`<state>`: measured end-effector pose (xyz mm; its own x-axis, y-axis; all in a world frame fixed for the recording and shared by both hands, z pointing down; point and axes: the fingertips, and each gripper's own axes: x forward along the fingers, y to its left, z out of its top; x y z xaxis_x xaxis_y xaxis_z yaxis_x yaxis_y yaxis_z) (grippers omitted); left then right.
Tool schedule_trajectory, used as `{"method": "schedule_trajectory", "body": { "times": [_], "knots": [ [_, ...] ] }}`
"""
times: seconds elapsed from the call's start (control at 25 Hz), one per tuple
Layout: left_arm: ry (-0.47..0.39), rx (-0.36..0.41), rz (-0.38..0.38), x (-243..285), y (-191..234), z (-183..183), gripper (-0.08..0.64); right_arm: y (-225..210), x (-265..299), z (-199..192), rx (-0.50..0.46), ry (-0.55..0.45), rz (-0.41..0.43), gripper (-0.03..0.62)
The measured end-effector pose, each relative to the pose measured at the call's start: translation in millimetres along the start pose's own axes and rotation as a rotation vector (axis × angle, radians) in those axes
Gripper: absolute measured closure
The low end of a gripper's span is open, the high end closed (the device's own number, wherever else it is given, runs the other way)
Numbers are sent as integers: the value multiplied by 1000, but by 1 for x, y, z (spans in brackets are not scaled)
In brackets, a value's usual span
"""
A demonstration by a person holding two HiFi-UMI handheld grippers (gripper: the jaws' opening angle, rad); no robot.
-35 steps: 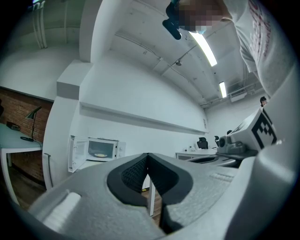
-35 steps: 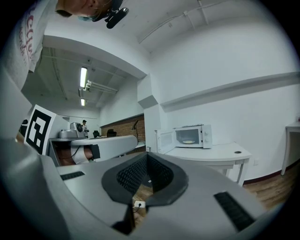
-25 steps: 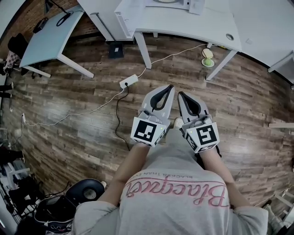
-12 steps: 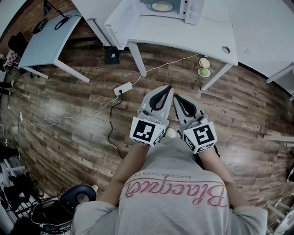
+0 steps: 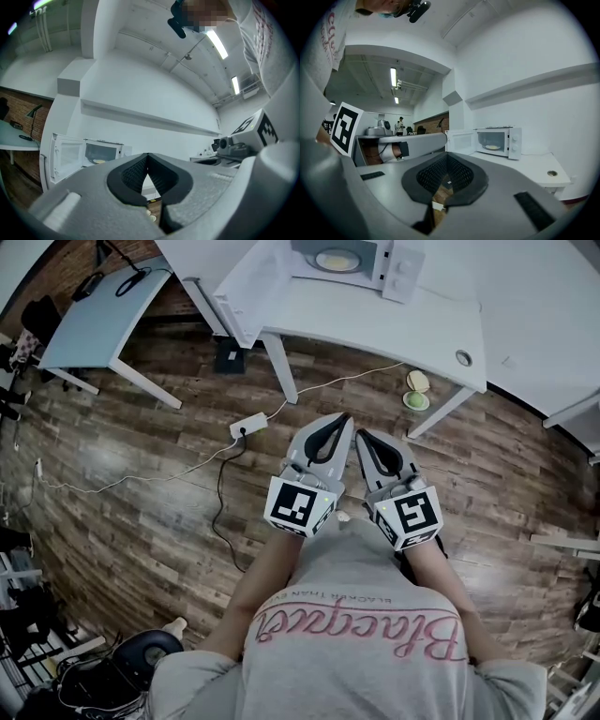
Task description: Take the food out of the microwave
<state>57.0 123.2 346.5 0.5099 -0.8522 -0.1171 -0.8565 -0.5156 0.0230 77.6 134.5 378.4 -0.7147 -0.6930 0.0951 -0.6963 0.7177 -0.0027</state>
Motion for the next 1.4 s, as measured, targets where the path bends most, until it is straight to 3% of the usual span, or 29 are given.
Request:
{"method": "schedule_trajectory", "body": {
  "times": [0.6, 1.4],
  "knots": [
    [7, 20, -21, 38, 26, -5, 557, -38, 27, 0, 9, -2, -56, 583],
    [83, -1, -68, 167, 135, -29, 557, -131, 157, 4, 8, 34, -117, 583]
  ]
}}
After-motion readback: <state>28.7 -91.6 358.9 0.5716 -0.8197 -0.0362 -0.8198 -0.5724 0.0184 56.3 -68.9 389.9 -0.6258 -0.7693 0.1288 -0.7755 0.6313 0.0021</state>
